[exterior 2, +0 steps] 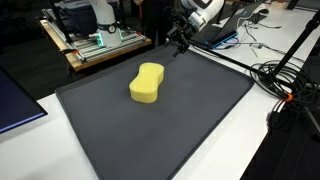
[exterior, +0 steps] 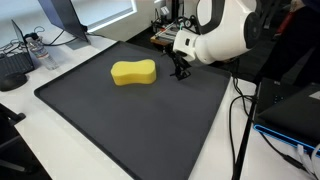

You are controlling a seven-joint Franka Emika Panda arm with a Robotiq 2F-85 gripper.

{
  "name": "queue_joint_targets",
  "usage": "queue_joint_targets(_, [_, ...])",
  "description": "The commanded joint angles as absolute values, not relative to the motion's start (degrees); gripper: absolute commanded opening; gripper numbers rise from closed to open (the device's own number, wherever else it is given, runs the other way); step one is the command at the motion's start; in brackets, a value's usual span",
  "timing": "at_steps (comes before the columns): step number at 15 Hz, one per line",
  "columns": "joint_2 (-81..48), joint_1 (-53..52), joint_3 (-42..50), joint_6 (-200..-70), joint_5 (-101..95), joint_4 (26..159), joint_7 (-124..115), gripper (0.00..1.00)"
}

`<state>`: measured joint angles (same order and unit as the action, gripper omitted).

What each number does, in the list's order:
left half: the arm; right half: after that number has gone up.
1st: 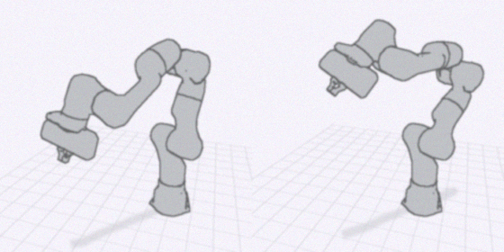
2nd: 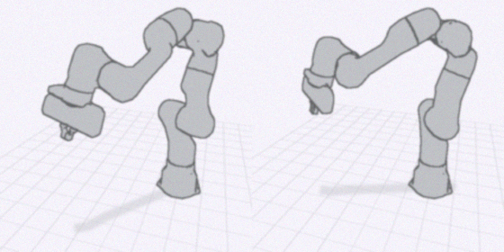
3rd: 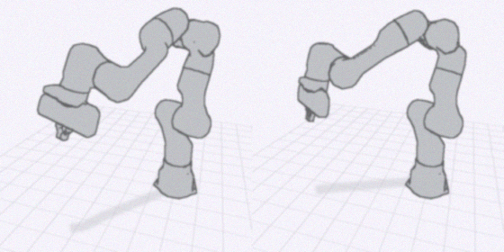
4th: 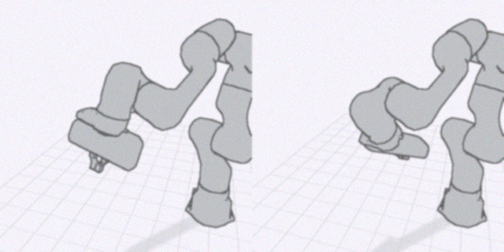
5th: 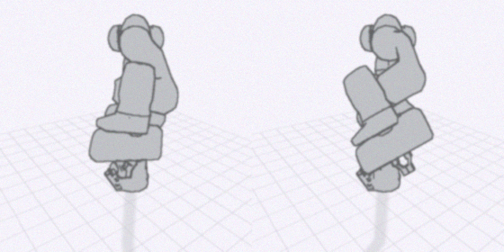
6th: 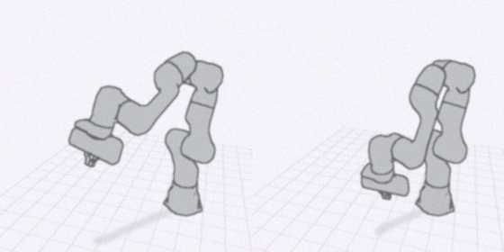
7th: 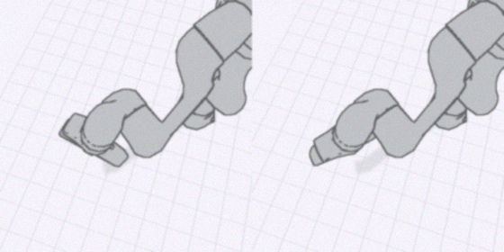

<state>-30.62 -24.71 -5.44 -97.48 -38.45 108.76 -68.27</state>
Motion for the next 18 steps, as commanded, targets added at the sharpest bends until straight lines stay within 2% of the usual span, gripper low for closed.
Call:
queue_joint_targets(1, [-27.07, -23.79, -5.87, -99.02, -41.44, 115.2, -69.31, 1.0])
queue_joint_targets(6, [-21.74, -21.57, -6.81, -106.21, -47.76, 125.86, -66.89, 1.0])
queue_joint_targets(14, [-7.04, -14.06, -6.52, -132.82, -66.72, 148.45, -65.65, 1.0])
queue_joint_targets(18, [0.31, -8.35, -4.63, -144.8, -74.57, 155.43, -65.77, 1.0])
